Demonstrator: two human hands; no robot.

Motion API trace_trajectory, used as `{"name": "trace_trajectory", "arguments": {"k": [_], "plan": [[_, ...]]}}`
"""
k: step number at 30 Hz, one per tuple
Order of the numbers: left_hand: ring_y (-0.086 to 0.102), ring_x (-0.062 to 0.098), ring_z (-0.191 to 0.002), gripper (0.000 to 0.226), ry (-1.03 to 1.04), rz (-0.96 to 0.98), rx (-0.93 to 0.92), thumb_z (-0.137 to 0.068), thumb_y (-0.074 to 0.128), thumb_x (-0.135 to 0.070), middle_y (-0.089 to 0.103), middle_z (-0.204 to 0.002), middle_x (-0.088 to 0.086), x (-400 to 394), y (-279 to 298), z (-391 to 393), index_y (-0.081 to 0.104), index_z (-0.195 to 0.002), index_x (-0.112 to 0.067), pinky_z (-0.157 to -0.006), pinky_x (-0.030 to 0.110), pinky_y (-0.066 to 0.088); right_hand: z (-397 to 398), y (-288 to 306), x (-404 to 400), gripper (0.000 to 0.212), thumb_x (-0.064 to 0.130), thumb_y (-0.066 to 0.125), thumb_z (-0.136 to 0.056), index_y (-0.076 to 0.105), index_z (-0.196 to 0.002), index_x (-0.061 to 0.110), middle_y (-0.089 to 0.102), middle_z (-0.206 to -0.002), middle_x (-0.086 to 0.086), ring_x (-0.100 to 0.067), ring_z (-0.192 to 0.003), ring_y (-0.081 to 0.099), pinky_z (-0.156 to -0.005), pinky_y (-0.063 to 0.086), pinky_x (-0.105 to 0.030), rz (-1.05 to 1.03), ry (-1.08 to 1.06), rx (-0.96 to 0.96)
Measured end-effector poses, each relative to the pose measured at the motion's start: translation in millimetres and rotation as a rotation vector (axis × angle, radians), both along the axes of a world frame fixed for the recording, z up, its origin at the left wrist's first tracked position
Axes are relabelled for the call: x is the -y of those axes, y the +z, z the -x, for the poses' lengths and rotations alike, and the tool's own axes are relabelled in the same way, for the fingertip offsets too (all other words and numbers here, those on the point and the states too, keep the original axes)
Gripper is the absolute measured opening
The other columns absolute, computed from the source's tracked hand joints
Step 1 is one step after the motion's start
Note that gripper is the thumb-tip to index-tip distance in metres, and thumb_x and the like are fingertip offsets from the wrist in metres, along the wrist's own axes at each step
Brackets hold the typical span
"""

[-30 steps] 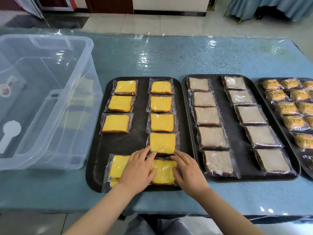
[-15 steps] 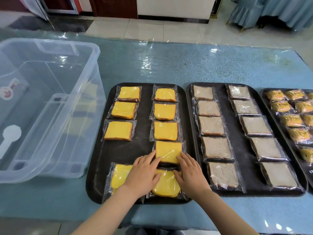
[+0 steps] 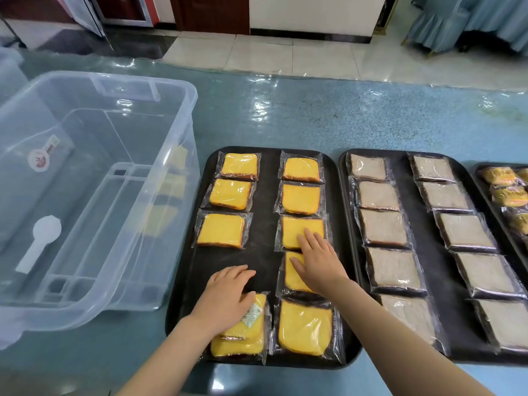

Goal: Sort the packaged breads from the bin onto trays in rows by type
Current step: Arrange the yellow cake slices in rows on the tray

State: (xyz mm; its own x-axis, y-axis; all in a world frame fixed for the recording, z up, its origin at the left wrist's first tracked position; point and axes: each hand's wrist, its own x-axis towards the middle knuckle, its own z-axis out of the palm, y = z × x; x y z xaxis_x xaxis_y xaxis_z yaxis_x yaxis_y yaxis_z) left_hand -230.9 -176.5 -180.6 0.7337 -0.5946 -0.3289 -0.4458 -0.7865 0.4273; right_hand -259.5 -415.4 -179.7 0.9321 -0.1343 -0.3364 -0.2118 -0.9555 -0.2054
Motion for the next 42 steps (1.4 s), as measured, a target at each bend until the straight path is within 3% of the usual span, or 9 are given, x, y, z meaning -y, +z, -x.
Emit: {"name": "trace_trajectory", "arguments": {"k": [5, 11, 15, 19, 26, 31, 33, 37, 42], "plan": [[0.025, 0.007, -0.141, 0.048, 0.018, 0.013, -0.02, -0.099, 0.041, -0.042, 0.033, -0.152, -0.014, -12.3, -3.2, -9.4, 0.037, -0.146, -0.032, -0.117, 0.031, 0.015, 2.7, -7.6, 5.2, 0.066, 0.053, 0.027, -0.1, 0.01, -0.155, 0.02, 0.0, -0.163, -0.001, -0.021, -0.15, -0.003, -0.121, 0.003, -0.037, -0.009, -0.071, 0.028], [0.038, 0.003, -0.129, 0.042, 0.063, 0.089, -0.107, -0.099, 0.046, -0.038, 0.045, -0.139, -0.017, -31.7, -1.2, -21.9, 0.044, -0.141, -0.032, -0.11, 0.026, 0.032, 5.0, 2.9, 4.2, 0.062, 0.05, 0.034, -0.1, 0.017, -0.154, 0.024, 0.007, -0.163, 0.002, -0.019, -0.15, 0.001, -0.12, 0.005, -0.036, -0.111, -0.089, 0.073], [0.039, 0.0, -0.127, 0.039, 0.088, 0.123, -0.15, -0.098, 0.049, -0.037, 0.046, -0.134, -0.02, -46.7, -1.9, -25.1, 0.048, -0.137, -0.031, -0.105, 0.02, 0.033, 23.8, 17.9, -25.5, 0.046, 0.034, 0.046, -0.099, 0.039, -0.144, 0.025, 0.035, -0.151, 0.007, -0.011, -0.142, 0.027, -0.117, 0.02, -0.028, -0.236, -0.053, 0.205], [0.04, -0.001, -0.124, 0.036, 0.092, 0.116, -0.179, -0.097, 0.051, -0.04, 0.047, -0.129, -0.021, -61.5, -4.3, -23.6, 0.051, -0.133, -0.032, -0.099, 0.015, 0.032, 44.1, 20.8, -63.8, 0.038, 0.032, 0.048, -0.098, 0.046, -0.135, 0.028, 0.052, -0.13, 0.011, -0.003, -0.114, 0.048, -0.1, 0.043, -0.022, -0.408, 0.025, 0.089], [0.053, 0.001, -0.094, 0.041, 0.189, 0.089, -0.244, -0.091, 0.058, -0.047, 0.041, -0.12, -0.025, -68.5, -3.5, -18.3, 0.05, -0.129, -0.037, -0.073, 0.014, 0.038, 41.2, 14.2, -85.2, 0.064, 0.054, 0.05, -0.092, 0.034, -0.146, 0.023, 0.043, -0.14, 0.006, -0.014, -0.13, 0.038, -0.11, 0.031, -0.029, -0.323, 0.055, -0.07], [0.054, 0.001, -0.093, 0.043, 0.212, 0.061, -0.283, -0.088, 0.064, -0.043, 0.042, -0.106, -0.019, -66.9, 0.6, -21.3, 0.053, -0.128, -0.035, -0.078, 0.016, 0.041, 31.2, 18.0, -86.5, 0.058, 0.049, 0.061, -0.085, 0.045, -0.136, 0.027, 0.048, -0.127, 0.009, -0.01, -0.12, 0.041, -0.103, 0.037, -0.025, -0.367, 0.04, -0.057], [0.054, 0.001, -0.091, 0.036, 0.208, 0.064, -0.273, -0.086, 0.067, -0.042, 0.043, -0.102, -0.017, -67.6, 7.5, -24.4, 0.058, -0.12, -0.037, -0.083, 0.019, 0.044, 26.6, 22.6, -87.1, 0.053, 0.043, 0.062, -0.086, 0.048, -0.133, 0.027, 0.046, -0.123, 0.009, -0.008, -0.114, 0.043, -0.099, 0.039, -0.021, -0.395, 0.043, -0.027], [0.054, 0.002, -0.084, 0.019, 0.224, 0.101, -0.195, -0.084, 0.07, -0.039, 0.045, -0.097, -0.017, -69.9, 30.8, -27.0, 0.058, -0.098, -0.043, -0.078, 0.025, 0.046, 14.3, 39.1, -90.1, 0.027, 0.029, 0.062, -0.087, 0.056, -0.114, 0.027, 0.046, -0.106, 0.011, -0.005, -0.083, 0.052, -0.073, 0.046, -0.015, -0.452, 0.042, 0.06], [0.051, 0.002, -0.083, 0.023, 0.251, 0.24, 0.064, -0.083, 0.071, -0.023, 0.047, -0.094, -0.019, -69.3, 51.8, -24.6, 0.053, -0.09, -0.036, -0.067, 0.017, 0.038, 4.6, 55.5, -100.0, 0.022, 0.017, 0.061, -0.085, 0.048, -0.096, 0.03, 0.05, -0.099, 0.011, -0.009, -0.075, 0.056, -0.065, 0.05, -0.023, -0.486, 0.036, 0.164]]}}
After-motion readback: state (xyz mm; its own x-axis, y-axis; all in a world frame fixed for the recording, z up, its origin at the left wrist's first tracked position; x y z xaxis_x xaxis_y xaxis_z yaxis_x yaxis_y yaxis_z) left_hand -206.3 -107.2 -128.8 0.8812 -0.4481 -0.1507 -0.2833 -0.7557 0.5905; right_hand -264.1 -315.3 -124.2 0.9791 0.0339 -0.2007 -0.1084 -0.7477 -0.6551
